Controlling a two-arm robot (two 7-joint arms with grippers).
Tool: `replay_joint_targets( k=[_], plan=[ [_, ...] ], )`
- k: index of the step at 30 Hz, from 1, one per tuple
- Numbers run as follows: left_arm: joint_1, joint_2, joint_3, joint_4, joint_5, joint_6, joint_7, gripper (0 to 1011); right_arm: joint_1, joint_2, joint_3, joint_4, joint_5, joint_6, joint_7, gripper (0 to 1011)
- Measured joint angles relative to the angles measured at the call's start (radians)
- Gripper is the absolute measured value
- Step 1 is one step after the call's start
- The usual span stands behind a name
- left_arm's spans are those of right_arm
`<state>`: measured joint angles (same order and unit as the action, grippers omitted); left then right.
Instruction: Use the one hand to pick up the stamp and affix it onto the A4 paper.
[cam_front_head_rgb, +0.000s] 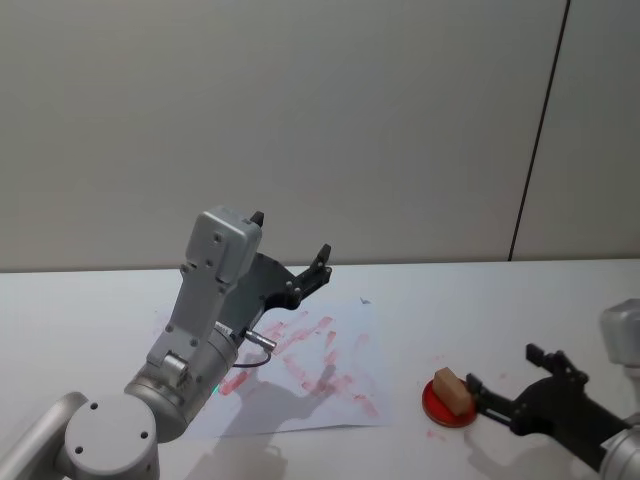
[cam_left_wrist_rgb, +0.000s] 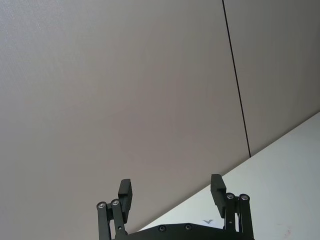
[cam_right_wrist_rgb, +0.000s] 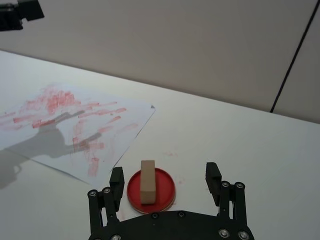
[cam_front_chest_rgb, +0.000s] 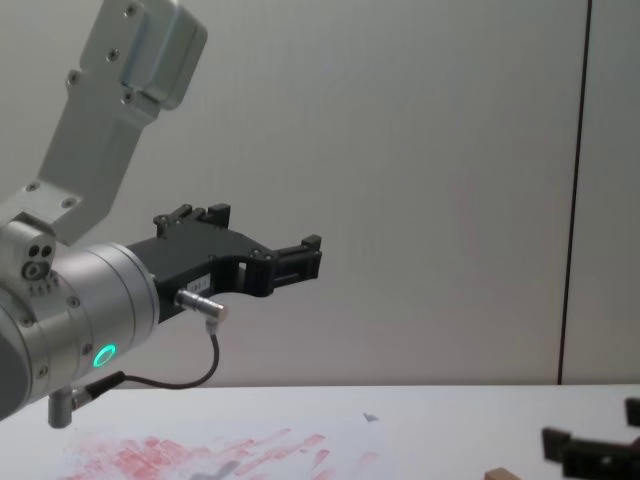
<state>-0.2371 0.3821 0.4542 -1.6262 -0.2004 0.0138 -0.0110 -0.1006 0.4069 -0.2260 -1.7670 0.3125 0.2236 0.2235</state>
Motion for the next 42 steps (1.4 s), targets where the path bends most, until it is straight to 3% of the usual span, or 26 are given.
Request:
replay_joint_targets(
  k=[12, 24, 37, 42],
  plan=[
    [0.000, 0.000, 0.000, 0.000, 0.000, 0.000, 0.000, 1001, 0.056, -0.051, -0.038, 0.074, -0.079, 0.060, 0.028, 1003],
    [0.000, 0.000, 0.000, 0.000, 0.000, 0.000, 0.000, 1001, 0.118, -0.107, -0.069, 0.155, -0.145, 0.077, 0.042, 1003],
    [0.000, 0.000, 0.000, 0.000, 0.000, 0.000, 0.000, 1001, 0.151, -0.143, -0.092, 0.209, -0.183, 0.095, 0.044, 1001],
    [0.000, 0.000, 0.000, 0.000, 0.000, 0.000, 0.000, 1001, 0.157, -0.150, -0.097, 0.221, -0.191, 0.100, 0.042, 912]
  ],
)
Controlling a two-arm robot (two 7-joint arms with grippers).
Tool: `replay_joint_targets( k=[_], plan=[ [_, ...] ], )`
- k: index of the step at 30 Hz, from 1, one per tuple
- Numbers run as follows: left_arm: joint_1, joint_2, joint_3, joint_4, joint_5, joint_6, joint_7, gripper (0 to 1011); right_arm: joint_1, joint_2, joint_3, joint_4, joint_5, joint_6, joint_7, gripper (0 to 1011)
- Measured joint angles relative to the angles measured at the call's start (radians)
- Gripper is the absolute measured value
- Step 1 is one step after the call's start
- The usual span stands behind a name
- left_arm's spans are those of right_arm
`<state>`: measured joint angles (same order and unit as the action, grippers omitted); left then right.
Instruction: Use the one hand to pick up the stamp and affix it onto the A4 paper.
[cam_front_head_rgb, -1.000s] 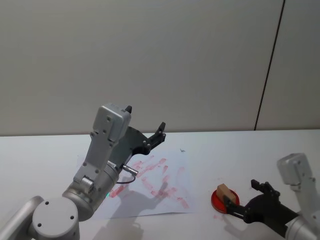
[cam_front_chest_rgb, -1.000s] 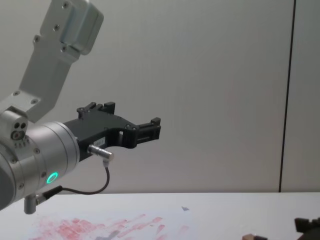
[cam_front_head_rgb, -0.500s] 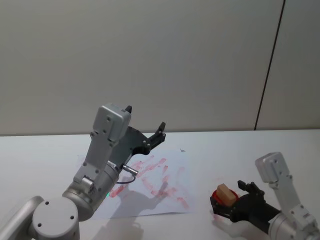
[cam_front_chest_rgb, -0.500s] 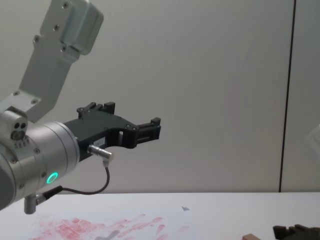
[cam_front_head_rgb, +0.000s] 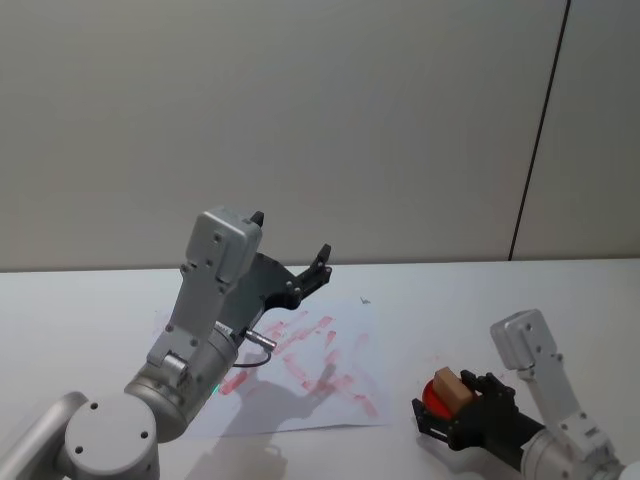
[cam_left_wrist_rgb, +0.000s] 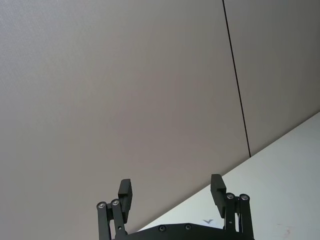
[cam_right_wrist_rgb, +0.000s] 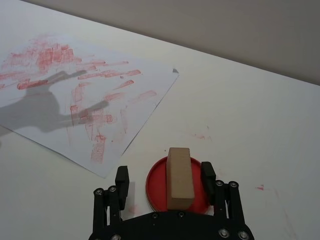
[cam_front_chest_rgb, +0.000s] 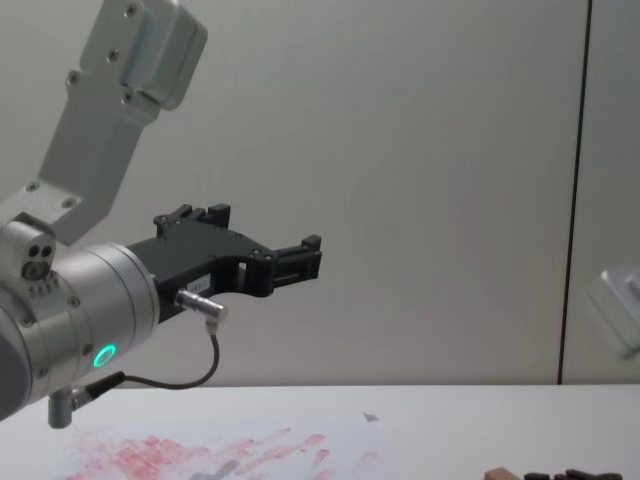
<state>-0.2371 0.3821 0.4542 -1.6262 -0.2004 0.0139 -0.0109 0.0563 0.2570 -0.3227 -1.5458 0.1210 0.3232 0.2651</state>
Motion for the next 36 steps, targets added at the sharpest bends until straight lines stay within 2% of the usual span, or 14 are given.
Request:
replay_joint_targets(
  k=[3, 4, 9, 19, 21, 22, 31, 36],
  plan=[
    [0.000, 0.000, 0.000, 0.000, 0.000, 0.000, 0.000, 1002, 0.002, -0.002, -0.002, 0.003, -0.002, 0.002, -0.001, 855],
    [0.000, 0.000, 0.000, 0.000, 0.000, 0.000, 0.000, 1001, 0.003, -0.003, -0.002, 0.005, -0.004, 0.002, -0.001, 797],
    [0.000, 0.000, 0.000, 0.000, 0.000, 0.000, 0.000, 1002, 0.005, -0.006, -0.004, 0.010, -0.007, 0.004, -0.002, 676],
    [0.000, 0.000, 0.000, 0.000, 0.000, 0.000, 0.000, 1001, 0.008, -0.010, -0.007, 0.016, -0.010, 0.006, -0.003, 332],
    [0.000, 0.000, 0.000, 0.000, 0.000, 0.000, 0.000, 1001, 0.008, -0.010, -0.007, 0.016, -0.011, 0.006, -0.003, 306],
    [0.000, 0.000, 0.000, 0.000, 0.000, 0.000, 0.000, 1001, 0.008, -0.011, -0.007, 0.016, -0.011, 0.007, -0.003, 247],
    [0.000, 0.000, 0.000, 0.000, 0.000, 0.000, 0.000, 1001, 0.011, -0.013, -0.008, 0.017, -0.013, -0.001, -0.004, 220],
    [0.000, 0.000, 0.000, 0.000, 0.000, 0.000, 0.000, 1001, 0.025, -0.024, -0.011, 0.015, -0.014, -0.033, -0.001, 221]
  ],
)
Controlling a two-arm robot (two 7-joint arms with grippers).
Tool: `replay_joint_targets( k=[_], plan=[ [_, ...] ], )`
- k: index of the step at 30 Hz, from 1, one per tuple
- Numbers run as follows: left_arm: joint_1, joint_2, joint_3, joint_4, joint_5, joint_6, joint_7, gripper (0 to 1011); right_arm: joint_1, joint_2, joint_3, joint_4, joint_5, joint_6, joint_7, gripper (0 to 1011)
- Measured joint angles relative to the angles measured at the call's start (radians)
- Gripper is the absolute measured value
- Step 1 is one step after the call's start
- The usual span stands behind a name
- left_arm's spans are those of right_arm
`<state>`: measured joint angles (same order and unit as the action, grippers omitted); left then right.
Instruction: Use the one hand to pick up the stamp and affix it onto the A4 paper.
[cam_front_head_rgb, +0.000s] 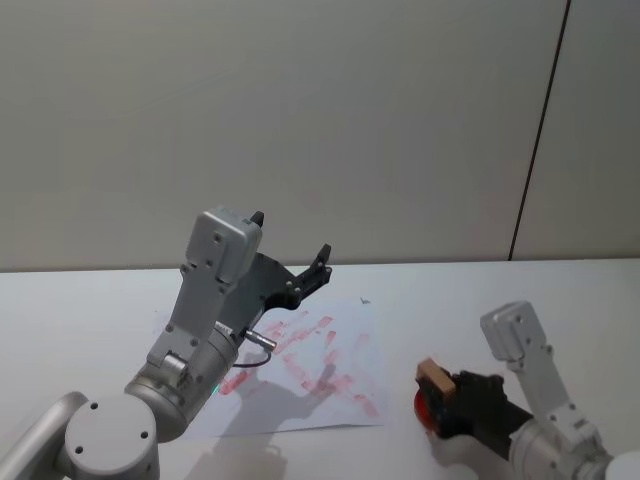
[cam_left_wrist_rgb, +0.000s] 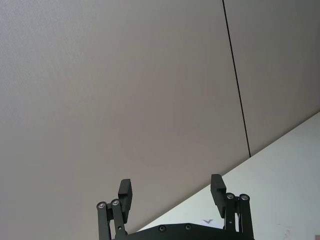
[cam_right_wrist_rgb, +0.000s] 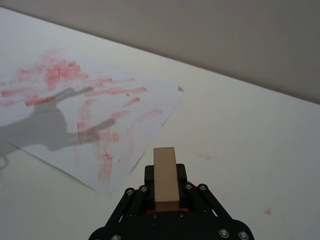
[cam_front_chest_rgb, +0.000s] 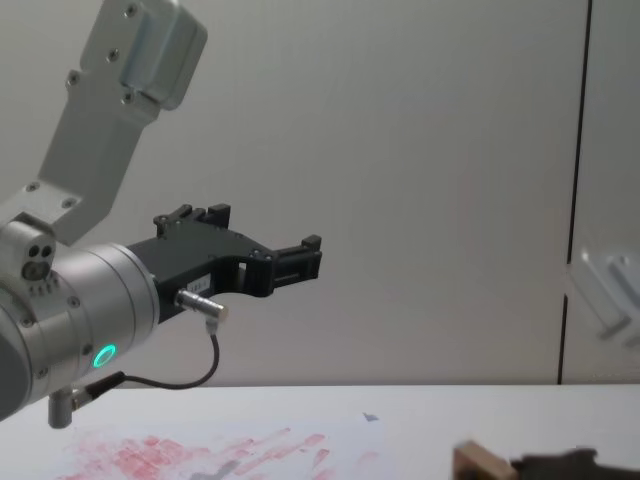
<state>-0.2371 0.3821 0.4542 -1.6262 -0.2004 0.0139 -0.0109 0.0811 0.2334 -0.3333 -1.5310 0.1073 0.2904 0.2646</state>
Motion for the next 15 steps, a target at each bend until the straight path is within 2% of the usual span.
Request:
replay_joint_targets(
  k=[7, 15],
  plan=[
    [0.000, 0.000, 0.000, 0.000, 0.000, 0.000, 0.000, 1002, 0.036, -0.029, -0.010, 0.002, -0.002, -0.040, 0.024, 221],
    [0.000, 0.000, 0.000, 0.000, 0.000, 0.000, 0.000, 1001, 0.121, -0.100, -0.040, 0.070, -0.025, -0.065, 0.075, 220]
  ],
)
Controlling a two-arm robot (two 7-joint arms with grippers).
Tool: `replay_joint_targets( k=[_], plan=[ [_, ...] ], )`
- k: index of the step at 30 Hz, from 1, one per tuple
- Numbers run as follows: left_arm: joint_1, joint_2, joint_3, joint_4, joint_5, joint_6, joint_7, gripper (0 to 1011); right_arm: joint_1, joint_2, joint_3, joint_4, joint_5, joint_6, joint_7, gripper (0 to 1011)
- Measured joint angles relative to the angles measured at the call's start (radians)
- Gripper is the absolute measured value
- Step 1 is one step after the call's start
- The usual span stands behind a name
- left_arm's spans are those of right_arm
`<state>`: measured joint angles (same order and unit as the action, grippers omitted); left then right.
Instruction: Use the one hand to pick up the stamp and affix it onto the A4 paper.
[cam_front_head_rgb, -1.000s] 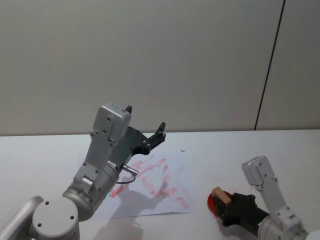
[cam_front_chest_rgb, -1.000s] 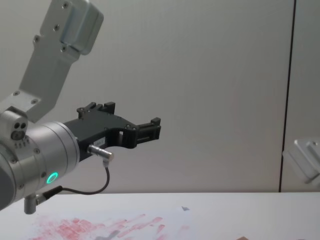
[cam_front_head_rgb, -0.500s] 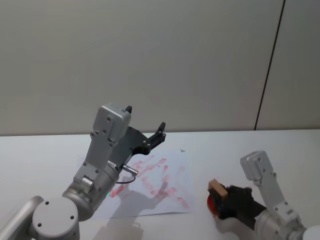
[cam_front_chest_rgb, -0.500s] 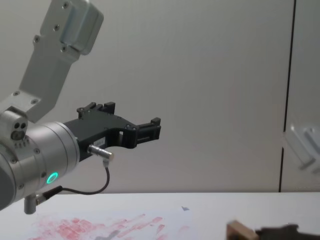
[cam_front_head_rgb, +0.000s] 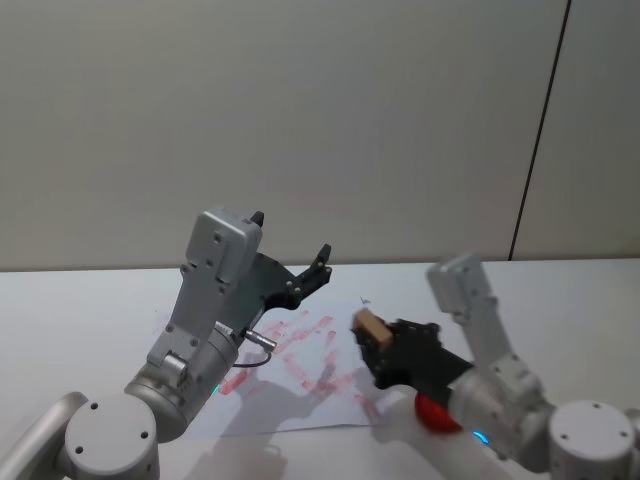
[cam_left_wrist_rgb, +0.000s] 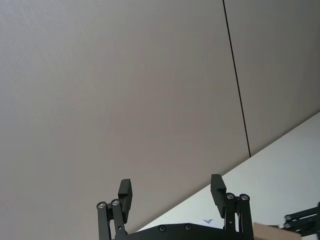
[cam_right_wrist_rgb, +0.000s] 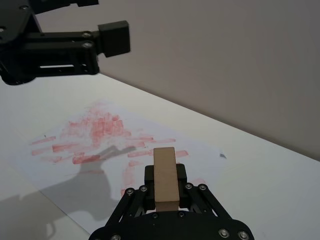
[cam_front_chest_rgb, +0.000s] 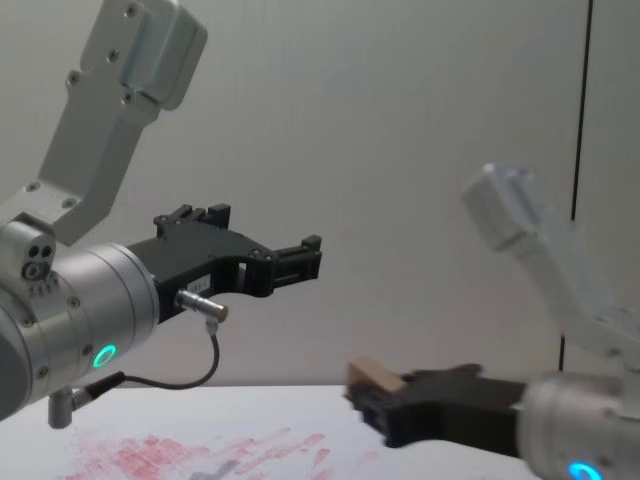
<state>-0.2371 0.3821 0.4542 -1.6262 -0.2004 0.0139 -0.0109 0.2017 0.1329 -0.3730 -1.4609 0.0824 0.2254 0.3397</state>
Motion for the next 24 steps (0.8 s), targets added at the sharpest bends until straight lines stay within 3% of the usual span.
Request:
replay_joint_targets(
  k=[12, 24],
  plan=[
    [0.000, 0.000, 0.000, 0.000, 0.000, 0.000, 0.000, 1001, 0.105, -0.088, -0.047, 0.146, -0.065, 0.069, 0.046, 220],
    [0.000, 0.000, 0.000, 0.000, 0.000, 0.000, 0.000, 1001, 0.155, -0.142, -0.083, 0.264, -0.099, 0.139, 0.040, 220]
  ],
)
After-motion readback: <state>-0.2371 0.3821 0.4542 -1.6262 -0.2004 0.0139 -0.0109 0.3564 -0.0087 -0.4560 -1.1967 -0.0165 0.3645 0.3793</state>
